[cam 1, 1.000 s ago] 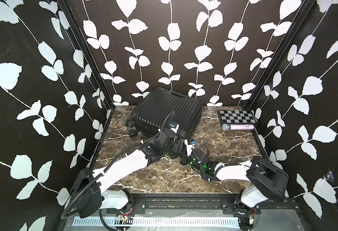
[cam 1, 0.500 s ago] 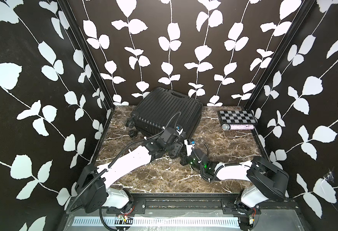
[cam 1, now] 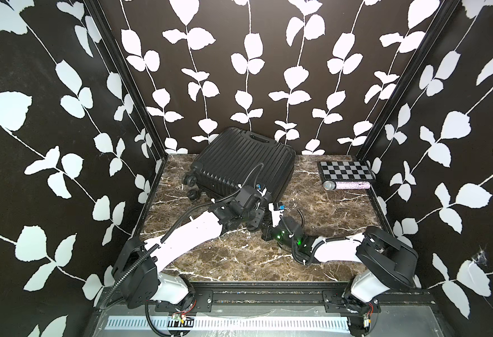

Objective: Close the suitcase zippers
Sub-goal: Zip the zipper on the suitcase.

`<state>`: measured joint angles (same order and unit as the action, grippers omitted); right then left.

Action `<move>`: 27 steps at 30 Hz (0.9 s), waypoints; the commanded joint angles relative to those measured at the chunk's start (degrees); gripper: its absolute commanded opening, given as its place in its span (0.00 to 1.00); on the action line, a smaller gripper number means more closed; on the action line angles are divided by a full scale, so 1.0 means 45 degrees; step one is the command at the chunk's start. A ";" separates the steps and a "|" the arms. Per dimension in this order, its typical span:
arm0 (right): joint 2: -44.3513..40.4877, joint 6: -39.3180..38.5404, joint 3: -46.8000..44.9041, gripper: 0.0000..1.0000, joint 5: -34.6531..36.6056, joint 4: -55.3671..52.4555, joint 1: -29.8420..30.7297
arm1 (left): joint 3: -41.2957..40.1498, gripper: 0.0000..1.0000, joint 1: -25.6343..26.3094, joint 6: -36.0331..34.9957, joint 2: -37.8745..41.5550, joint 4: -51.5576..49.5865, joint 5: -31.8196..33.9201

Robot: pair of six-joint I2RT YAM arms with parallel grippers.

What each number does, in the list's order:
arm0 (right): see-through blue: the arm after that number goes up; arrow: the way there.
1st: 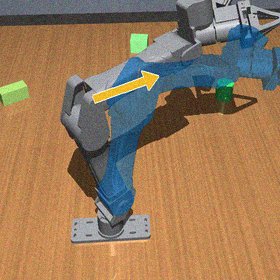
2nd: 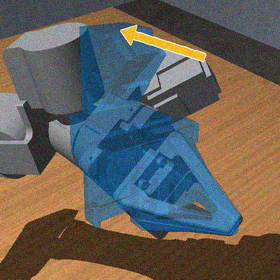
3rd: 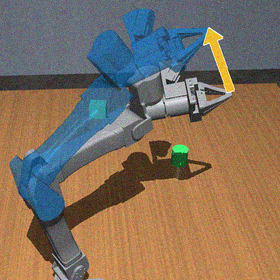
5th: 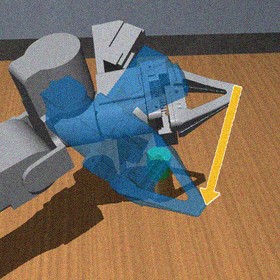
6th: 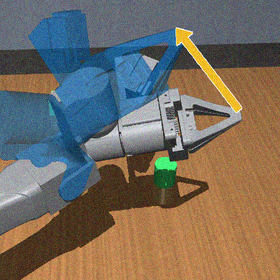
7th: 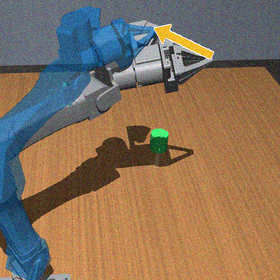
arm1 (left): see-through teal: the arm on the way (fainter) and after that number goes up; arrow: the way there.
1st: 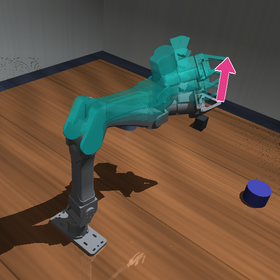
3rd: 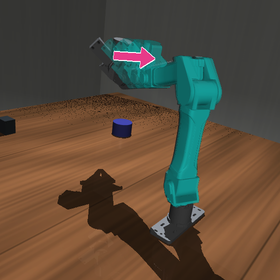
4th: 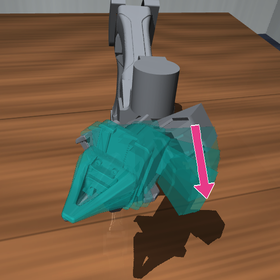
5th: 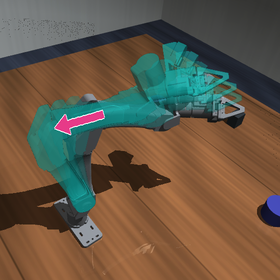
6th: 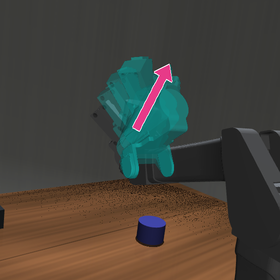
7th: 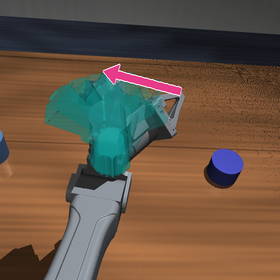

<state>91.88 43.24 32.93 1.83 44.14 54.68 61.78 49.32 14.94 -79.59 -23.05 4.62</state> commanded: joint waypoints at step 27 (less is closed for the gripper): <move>0.0081 -0.0502 0.0417 0.00 0.0220 0.0004 0.0631 | -0.0286 0.54 0.0011 0.0555 0.0205 0.2255 -0.0226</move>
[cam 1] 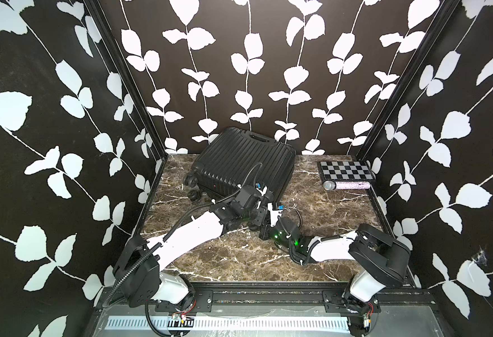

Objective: Close the suitcase zippers
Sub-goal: Zip the zipper on the suitcase.

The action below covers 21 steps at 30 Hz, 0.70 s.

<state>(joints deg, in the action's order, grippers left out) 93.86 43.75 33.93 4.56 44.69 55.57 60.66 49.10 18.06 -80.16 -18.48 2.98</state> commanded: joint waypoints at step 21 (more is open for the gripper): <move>-0.2386 -0.2200 -0.0462 0.49 0.1652 -0.3292 0.0109 | -0.0343 0.79 0.0052 -0.2807 0.1980 0.0401 0.0066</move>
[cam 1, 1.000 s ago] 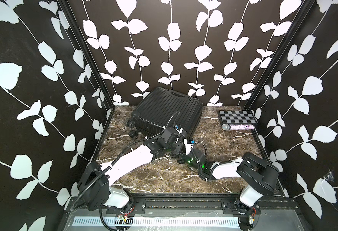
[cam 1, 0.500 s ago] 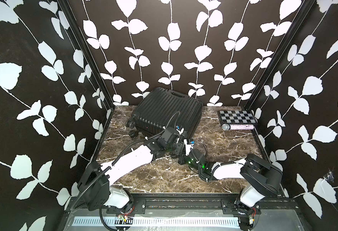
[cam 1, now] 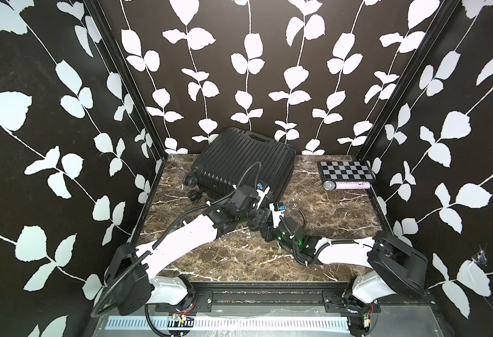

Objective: Close the suitcase zippers
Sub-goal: Zip the zipper on the suitcase, then reset both arms

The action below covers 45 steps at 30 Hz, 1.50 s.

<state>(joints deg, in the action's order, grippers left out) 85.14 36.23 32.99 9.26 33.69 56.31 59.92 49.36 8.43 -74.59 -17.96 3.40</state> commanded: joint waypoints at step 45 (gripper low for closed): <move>-0.7114 -0.5602 -0.1296 0.62 0.1444 -0.8246 -1.0789 | -0.6808 0.90 -0.6560 -0.2336 0.3207 0.4369 0.9115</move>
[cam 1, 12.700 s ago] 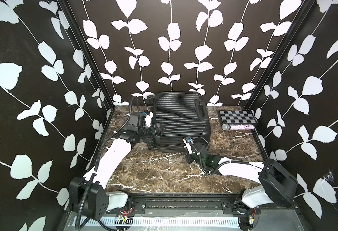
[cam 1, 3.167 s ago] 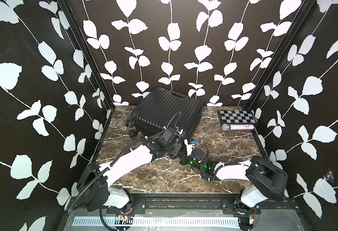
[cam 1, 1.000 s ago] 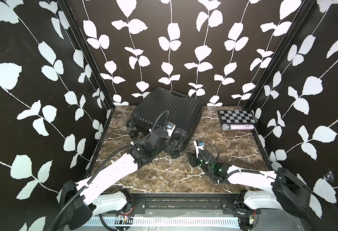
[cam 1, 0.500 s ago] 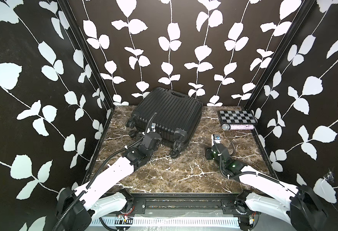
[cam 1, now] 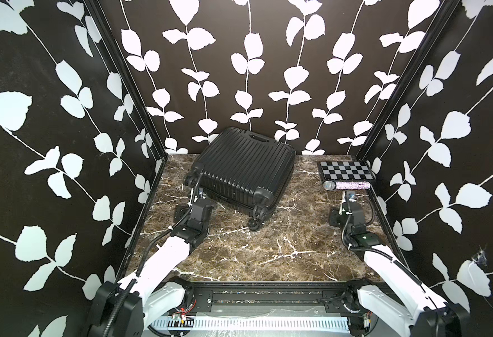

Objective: Close the suitcase zippers
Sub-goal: Reset both arms

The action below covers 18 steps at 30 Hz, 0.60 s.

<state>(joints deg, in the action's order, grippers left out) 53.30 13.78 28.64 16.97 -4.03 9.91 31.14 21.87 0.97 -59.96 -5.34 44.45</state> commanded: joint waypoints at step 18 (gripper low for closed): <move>0.1317 -0.0917 -0.2775 0.65 -0.2319 0.5884 -0.3120 | -0.1535 0.92 -0.3560 -0.1925 -0.3327 0.7739 -0.7297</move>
<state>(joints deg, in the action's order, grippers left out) 58.35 10.70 17.39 9.32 13.54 -3.14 22.57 6.28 -6.50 -73.69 22.06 17.93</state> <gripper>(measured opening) 0.648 0.924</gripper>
